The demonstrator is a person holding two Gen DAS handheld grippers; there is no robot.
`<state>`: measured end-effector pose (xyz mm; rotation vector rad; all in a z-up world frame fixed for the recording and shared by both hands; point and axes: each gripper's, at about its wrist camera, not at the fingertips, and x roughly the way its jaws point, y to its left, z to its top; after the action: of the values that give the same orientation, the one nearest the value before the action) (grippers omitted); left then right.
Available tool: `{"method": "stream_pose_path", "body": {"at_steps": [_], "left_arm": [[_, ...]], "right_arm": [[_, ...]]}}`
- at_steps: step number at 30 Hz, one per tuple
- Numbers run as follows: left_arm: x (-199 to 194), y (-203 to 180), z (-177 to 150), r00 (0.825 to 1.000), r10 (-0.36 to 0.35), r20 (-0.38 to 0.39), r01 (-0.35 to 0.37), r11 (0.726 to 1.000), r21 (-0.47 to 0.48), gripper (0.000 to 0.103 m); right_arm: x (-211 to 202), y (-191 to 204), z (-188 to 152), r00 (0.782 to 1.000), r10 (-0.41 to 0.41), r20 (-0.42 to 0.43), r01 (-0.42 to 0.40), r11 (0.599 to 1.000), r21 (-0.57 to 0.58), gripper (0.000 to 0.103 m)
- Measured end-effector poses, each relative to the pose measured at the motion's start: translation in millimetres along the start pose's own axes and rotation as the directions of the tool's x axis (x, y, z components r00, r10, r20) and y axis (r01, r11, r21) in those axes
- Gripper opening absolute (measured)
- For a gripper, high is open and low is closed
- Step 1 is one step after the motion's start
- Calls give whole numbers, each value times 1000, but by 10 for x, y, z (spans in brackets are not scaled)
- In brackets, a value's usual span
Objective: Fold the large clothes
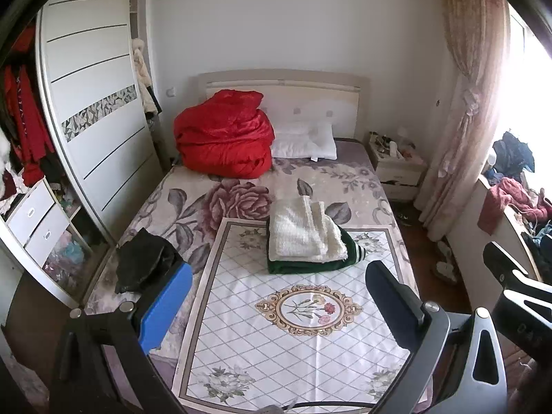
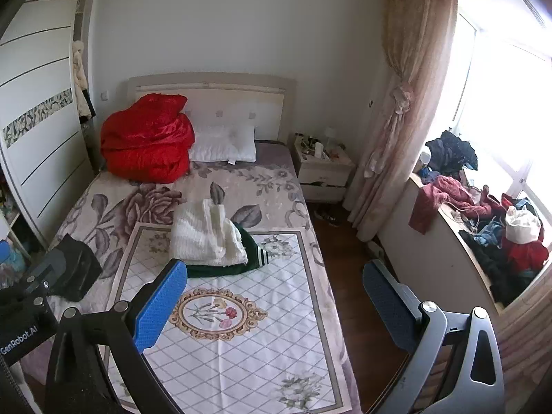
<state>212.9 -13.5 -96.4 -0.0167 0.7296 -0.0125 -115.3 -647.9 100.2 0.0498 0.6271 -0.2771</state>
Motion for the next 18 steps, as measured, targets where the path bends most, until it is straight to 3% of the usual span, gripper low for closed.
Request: {"method": "stream_pose_path", "body": {"at_steps": [18], "left_arm": [[-118,-44,86,998,9,56,-9,1000,-4,103]], "right_arm": [[4,6,148,1000,14,9,-14,1000,-4,103]]}}
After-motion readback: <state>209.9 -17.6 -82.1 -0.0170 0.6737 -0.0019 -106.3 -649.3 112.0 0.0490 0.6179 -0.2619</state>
